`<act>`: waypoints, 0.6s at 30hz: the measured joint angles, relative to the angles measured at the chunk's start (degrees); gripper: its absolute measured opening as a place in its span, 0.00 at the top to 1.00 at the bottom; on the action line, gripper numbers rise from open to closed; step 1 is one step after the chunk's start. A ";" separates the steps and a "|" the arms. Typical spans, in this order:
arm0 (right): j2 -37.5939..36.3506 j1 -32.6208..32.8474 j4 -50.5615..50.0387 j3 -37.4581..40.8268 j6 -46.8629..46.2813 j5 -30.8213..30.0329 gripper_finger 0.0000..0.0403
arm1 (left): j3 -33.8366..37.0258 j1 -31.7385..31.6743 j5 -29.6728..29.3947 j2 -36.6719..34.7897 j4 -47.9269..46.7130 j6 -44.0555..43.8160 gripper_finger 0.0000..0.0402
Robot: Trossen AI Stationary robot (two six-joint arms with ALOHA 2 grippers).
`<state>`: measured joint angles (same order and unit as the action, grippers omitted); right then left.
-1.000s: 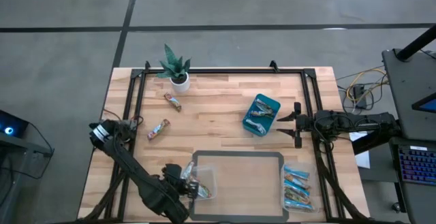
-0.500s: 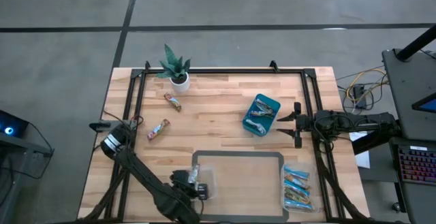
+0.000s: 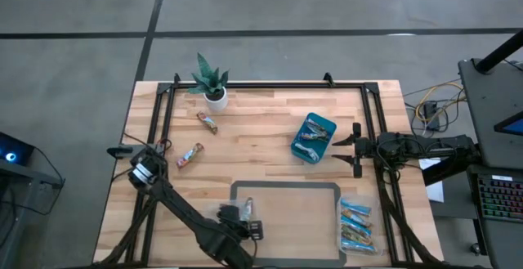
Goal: Pick and place Granola Bars by type
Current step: Put the top left red granola bar into the left transparent bin
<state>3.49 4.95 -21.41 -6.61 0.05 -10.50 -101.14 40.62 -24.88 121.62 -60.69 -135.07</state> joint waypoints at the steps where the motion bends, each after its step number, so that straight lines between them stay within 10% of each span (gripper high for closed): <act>1: -0.01 0.01 0.00 -0.02 0.00 0.00 0.56 | 0.00 -0.16 -0.21 0.16 0.81 0.29 1.00; 18: -0.01 0.02 0.01 0.00 0.00 0.00 0.56 | 0.13 -1.41 0.13 2.73 4.19 1.44 1.00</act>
<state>3.48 4.97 -21.40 -6.61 0.05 -10.50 -101.01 39.20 -24.75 124.36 -56.51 -133.62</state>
